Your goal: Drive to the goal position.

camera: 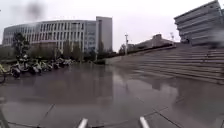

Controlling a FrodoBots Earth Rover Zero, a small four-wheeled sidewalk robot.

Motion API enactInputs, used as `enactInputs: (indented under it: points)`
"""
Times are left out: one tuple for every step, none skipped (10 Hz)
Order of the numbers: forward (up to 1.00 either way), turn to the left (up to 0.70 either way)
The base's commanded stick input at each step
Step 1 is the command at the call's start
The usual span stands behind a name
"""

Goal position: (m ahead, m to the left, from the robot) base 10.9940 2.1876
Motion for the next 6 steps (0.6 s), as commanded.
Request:
enactInputs:
  points:
    - [1.0, 0.4]
    - [1.0, 0.4]
    - [1.0, 0.4]
    - [1.0, 0.4]
    - [1.0, 0.4]
    - [1.0, 0.4]
